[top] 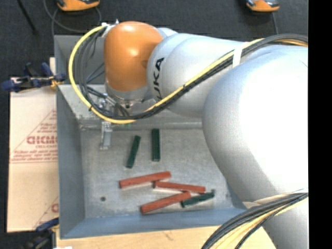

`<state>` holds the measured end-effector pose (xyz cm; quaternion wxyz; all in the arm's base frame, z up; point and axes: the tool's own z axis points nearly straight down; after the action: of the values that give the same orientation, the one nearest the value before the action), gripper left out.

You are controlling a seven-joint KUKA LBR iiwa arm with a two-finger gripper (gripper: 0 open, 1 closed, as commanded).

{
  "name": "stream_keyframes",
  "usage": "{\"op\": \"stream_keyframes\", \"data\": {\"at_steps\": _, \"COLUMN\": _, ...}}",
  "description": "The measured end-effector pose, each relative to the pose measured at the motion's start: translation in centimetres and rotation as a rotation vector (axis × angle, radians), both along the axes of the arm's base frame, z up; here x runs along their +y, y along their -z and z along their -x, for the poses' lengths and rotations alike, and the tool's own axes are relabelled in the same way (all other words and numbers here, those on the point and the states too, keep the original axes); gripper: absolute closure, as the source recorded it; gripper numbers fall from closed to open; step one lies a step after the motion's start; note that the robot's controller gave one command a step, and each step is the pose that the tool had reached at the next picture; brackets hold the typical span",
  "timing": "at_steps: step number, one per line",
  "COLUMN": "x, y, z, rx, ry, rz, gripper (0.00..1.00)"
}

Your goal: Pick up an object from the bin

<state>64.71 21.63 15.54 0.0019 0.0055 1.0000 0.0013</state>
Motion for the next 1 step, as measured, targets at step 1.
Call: {"op": "stream_keyframes", "data": {"at_steps": 1, "x": -5.29, "y": 7.01, "z": 1.49, "rx": 0.005, "ry": -0.246, "rz": 0.004, "gripper": 0.00}}
